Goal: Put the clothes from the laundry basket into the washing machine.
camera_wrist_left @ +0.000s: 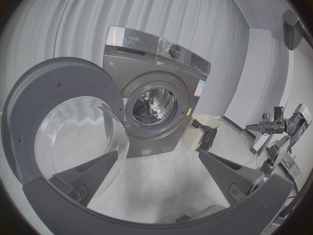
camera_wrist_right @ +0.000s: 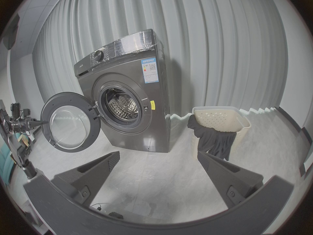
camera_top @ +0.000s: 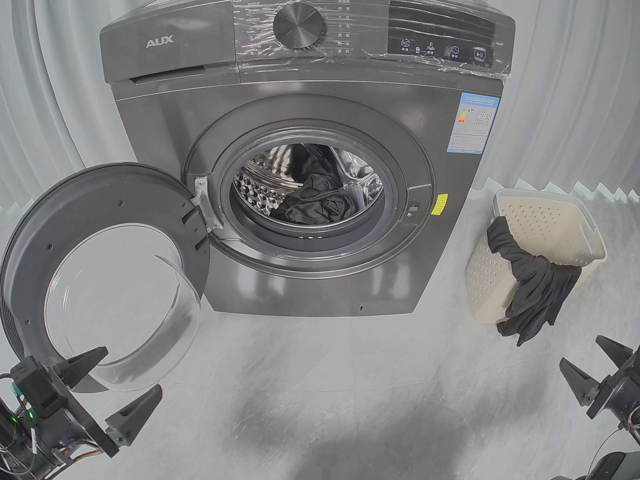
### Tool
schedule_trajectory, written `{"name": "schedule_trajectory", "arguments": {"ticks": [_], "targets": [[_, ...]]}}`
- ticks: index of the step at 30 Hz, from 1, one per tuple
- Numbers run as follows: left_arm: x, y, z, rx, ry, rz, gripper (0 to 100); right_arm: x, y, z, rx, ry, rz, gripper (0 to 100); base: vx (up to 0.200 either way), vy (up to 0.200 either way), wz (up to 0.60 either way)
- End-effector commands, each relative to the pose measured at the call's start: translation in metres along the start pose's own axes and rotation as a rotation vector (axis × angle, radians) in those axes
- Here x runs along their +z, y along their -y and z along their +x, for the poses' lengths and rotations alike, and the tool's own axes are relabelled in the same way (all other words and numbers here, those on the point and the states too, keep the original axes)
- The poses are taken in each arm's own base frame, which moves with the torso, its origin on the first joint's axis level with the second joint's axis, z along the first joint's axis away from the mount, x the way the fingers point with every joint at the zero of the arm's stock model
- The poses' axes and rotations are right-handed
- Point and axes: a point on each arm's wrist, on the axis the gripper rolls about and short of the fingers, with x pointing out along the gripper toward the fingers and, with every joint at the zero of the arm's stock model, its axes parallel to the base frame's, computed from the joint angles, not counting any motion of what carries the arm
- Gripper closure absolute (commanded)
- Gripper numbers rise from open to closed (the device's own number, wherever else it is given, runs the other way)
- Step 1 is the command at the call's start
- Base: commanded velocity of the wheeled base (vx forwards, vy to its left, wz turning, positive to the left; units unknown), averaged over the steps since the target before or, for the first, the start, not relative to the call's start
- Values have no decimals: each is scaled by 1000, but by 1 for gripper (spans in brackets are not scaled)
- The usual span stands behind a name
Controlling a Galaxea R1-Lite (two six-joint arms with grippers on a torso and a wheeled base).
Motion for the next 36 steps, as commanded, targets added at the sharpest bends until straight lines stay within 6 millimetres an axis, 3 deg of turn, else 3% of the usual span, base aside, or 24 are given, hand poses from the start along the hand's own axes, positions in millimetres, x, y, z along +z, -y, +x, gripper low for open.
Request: {"name": "schedule_trajectory", "arguments": {"ticks": [1, 8, 12, 15, 20, 24, 29, 34, 36], "targets": [[-13, -13, -53, 42, 140, -14, 0, -18, 13, -44, -117, 145, -48, 0, 0, 0, 0], [-45, -19, -84, 245, 163, -19, 0, -36, 13, -64, -173, 190, -70, 0, 0, 0, 0], [-59, -18, -91, 311, 154, -27, 0, -45, 13, -71, -199, 215, -65, 0, 0, 0, 0], [-61, -17, -91, 318, 142, -30, 0, -48, 12, -72, -227, 211, -65, 0, 0, 0, 0], [-61, -14, -92, 499, 175, -25, 0, -59, 9, -78, -228, 195, -69, 0, 0, 0, 0], [-64, -9, -96, 420, 222, 65, 0, -59, 9, -78, -231, 194, -90, 0, 0, 0, 0], [-65, -12, -98, 557, 207, 63, 0, -59, 9, -78, -243, 195, -83, 0, 0, 0, 0], [-70, -9, -95, 387, 156, 51, 0, -64, 8, -76, -164, 166, -58, 0, 0, 0, 0], [-71, -10, -95, 416, 154, 53, 0, -65, 8, -76, -170, 169, -57, 0, -200, -200, 0]]}}
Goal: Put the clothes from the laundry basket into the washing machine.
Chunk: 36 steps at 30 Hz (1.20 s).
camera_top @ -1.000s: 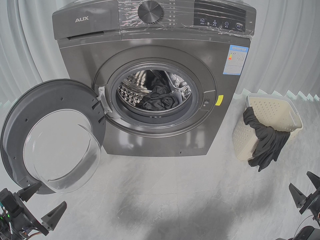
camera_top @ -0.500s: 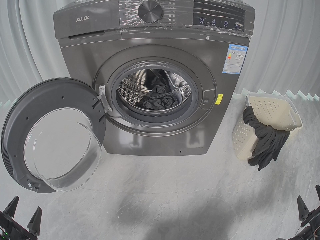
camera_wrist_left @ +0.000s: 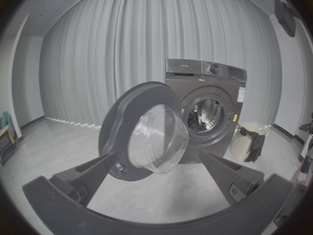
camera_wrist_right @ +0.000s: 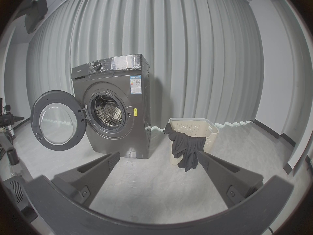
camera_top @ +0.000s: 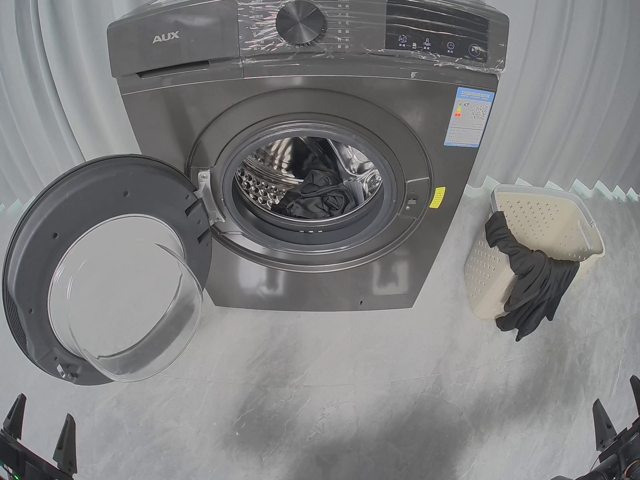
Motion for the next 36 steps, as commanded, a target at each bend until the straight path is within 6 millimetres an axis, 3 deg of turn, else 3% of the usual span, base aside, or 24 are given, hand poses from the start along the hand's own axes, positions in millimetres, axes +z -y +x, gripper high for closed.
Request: {"name": "schedule_trajectory", "arguments": {"ticks": [1, 16, 22, 36], "targets": [[-8, 1, 0, -78, -28, 1, 0, -5, -1, 0, 34, -1, 15, 0, -200, -200, 0], [-8, 1, 0, -70, -29, 11, 0, -5, -1, 0, 34, 0, 12, 0, -200, -200, 0], [-8, 1, 0, -71, -29, 1, 0, -5, -1, 0, 34, 0, 12, 0, 0, 0, 0], [-8, 1, 0, -73, -30, -2, 0, -5, -1, 0, 34, 0, 12, 0, 171, 0, 0]]}}
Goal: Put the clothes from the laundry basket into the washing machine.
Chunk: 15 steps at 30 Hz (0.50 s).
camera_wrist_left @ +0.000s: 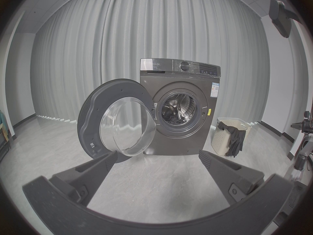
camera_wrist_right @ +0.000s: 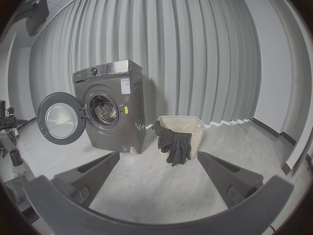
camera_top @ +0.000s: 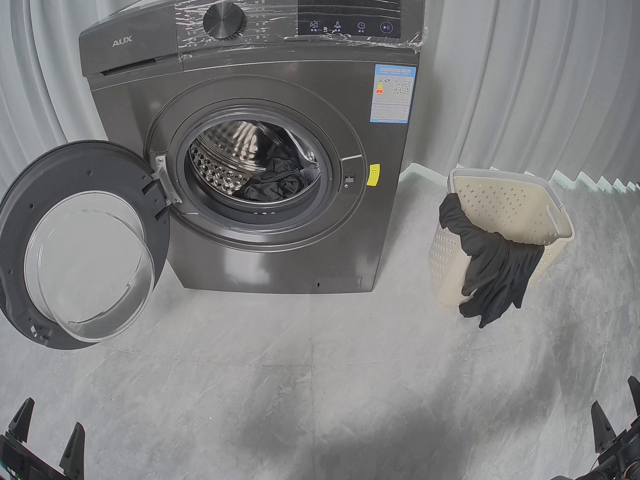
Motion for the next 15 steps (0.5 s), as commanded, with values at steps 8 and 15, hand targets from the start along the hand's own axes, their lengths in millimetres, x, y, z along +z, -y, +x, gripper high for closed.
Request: {"name": "schedule_trajectory", "arguments": {"ticks": [8, 15], "targets": [[-5, 0, 0, 1, -4, -2, 0, -5, 0, 0, 1, -4, 0, 0, 0, -25, 0], [-5, 0, 0, 1, -6, -3, 0, -5, 0, 0, 1, -4, 0, 0, 0, -200, 0]]}}
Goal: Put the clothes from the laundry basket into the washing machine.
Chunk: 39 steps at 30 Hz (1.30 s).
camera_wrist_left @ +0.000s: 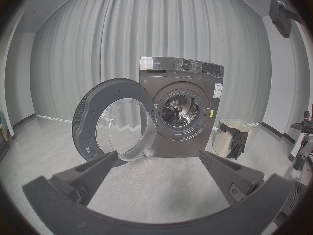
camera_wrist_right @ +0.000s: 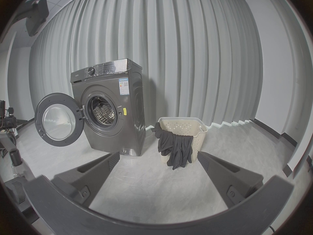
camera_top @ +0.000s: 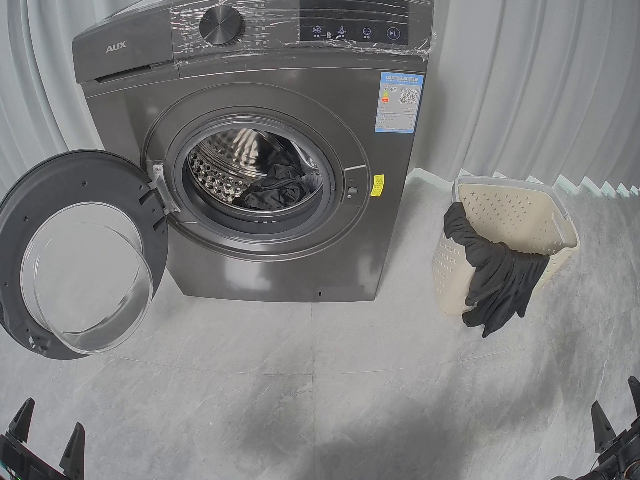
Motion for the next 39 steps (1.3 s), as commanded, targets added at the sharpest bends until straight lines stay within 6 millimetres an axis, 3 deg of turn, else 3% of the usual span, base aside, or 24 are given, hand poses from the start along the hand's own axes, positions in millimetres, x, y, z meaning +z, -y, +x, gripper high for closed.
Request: {"name": "schedule_trajectory", "arguments": {"ticks": [1, 22, 28, 39], "targets": [[-5, 0, 0, 1, -4, -4, 0, -5, 0, 0, 1, -4, 0, 0, 0, -200, 0], [-5, 0, 0, 3, -4, -5, 0, -5, 0, 0, 1, -4, 0, 0, 0, -200, 0], [-5, 0, 0, 1, -4, -5, 0, -5, 0, 0, 1, -4, 0, 0, 0, 0, 0], [-5, 0, 0, 1, -4, -7, 0, -5, 0, 0, 1, -4, 0, 0, 200, 0, 0]]}}
